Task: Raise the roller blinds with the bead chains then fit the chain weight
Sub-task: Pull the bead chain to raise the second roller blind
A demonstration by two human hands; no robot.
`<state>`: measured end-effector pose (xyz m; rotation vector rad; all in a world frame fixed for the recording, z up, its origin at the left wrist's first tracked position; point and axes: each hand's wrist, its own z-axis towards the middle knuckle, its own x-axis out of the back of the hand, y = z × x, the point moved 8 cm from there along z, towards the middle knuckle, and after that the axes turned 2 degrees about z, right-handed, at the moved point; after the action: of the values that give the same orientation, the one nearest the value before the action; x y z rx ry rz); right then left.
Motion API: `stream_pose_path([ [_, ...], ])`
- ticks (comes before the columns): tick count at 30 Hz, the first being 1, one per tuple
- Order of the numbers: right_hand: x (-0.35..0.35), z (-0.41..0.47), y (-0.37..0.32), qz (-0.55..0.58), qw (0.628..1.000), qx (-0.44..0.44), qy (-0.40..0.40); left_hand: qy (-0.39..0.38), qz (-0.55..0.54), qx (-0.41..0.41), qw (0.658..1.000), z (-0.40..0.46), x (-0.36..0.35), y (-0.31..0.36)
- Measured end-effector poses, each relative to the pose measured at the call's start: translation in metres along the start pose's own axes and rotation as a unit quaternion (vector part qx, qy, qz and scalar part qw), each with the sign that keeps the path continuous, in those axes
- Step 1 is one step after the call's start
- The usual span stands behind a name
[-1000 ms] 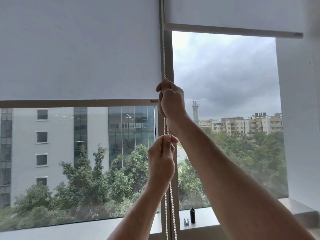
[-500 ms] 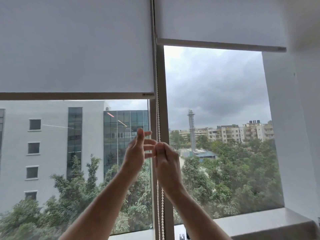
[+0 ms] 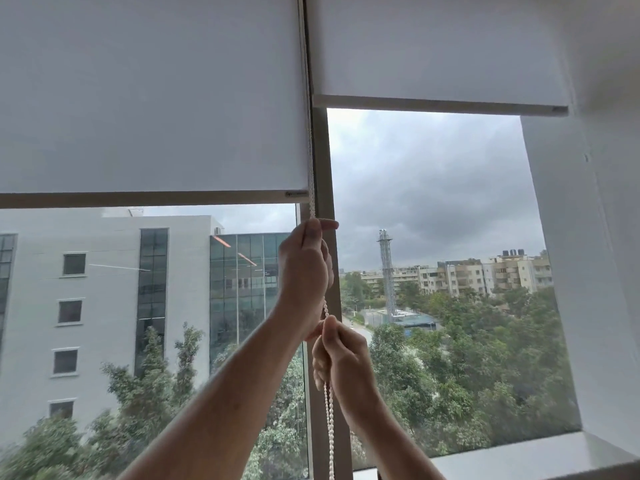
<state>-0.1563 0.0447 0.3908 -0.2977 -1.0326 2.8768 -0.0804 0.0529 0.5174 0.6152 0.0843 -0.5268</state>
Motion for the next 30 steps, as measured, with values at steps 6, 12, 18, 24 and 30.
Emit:
stream_pose_path([
  [6,0.02,0.026,-0.005,0.015,0.996,-0.086,0.013,0.003,0.02,-0.034,0.999,-0.022,0.012,-0.008],
  [12,0.002,0.08,-0.09,-0.03,0.999,0.007,0.024,-0.011,0.023,-0.021,0.999,-0.044,0.017,-0.021],
  [18,-0.039,0.119,-0.149,-0.073,0.997,-0.004,-0.022,0.015,0.014,0.019,1.0,-0.064,0.027,-0.042],
  [24,-0.048,0.127,-0.153,-0.081,0.99,0.026,0.114,0.009,0.03,0.02,0.999,-0.085,0.02,-0.045],
  [30,-0.04,0.093,-0.133,-0.176,0.962,0.155,0.142,-0.043,0.014,0.071,0.996,-0.107,0.03,-0.078],
])
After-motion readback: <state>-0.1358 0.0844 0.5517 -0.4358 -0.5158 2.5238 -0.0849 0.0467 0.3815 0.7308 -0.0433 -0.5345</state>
